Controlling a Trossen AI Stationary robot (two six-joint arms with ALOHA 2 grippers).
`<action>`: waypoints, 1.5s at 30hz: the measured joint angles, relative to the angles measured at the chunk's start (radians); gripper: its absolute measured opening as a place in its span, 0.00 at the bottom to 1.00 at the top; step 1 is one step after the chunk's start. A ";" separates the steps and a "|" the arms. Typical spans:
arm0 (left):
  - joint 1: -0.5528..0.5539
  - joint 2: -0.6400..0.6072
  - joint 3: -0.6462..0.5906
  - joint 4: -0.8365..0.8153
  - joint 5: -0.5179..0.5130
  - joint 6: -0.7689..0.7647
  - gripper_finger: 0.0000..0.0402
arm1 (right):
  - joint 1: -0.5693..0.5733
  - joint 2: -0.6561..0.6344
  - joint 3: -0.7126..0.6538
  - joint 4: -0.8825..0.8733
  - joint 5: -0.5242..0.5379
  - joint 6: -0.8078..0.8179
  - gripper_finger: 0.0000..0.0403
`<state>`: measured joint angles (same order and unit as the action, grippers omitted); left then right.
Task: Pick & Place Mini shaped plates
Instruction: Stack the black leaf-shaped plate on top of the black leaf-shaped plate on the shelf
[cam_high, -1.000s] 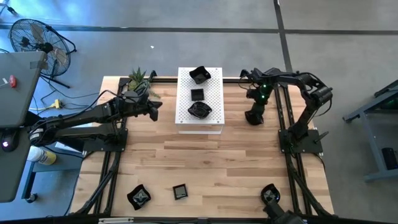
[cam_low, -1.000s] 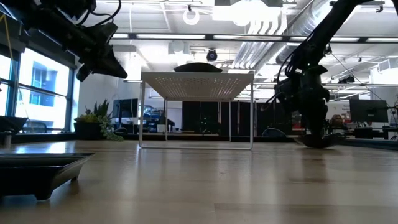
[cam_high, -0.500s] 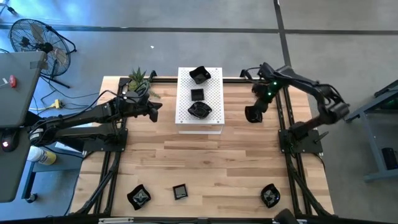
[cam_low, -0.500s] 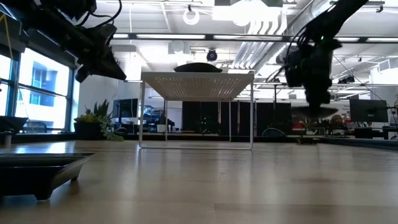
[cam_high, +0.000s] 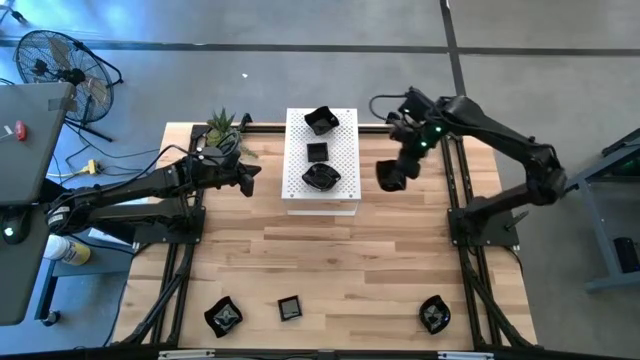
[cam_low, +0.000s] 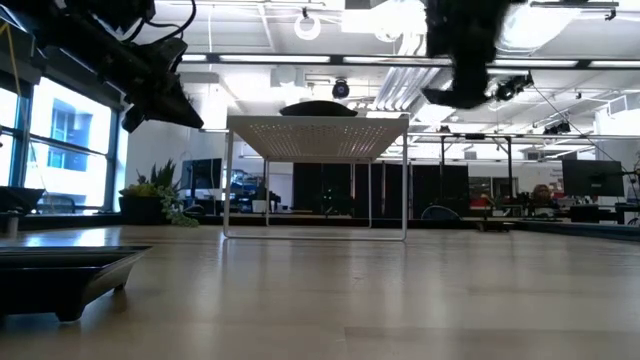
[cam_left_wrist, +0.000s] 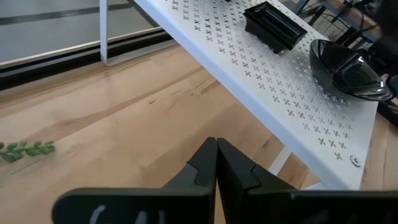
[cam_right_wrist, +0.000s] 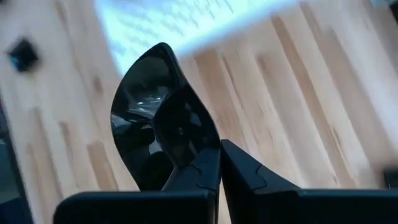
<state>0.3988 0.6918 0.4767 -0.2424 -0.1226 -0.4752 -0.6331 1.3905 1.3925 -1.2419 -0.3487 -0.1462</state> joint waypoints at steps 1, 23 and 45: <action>0.000 0.000 0.000 0.000 0.000 0.005 0.00 | 0.028 0.023 0.046 -0.004 0.000 0.014 0.01; 0.000 0.000 0.000 0.001 -0.002 0.052 0.00 | 0.205 0.625 0.938 -0.255 0.002 -0.062 0.01; 0.000 0.000 0.000 0.001 -0.002 0.052 0.00 | 0.241 0.700 0.914 -0.096 0.122 -0.245 0.02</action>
<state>0.3988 0.6918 0.4770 -0.2417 -0.1242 -0.4232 -0.3922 2.0903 2.3066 -1.3379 -0.2262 -0.3912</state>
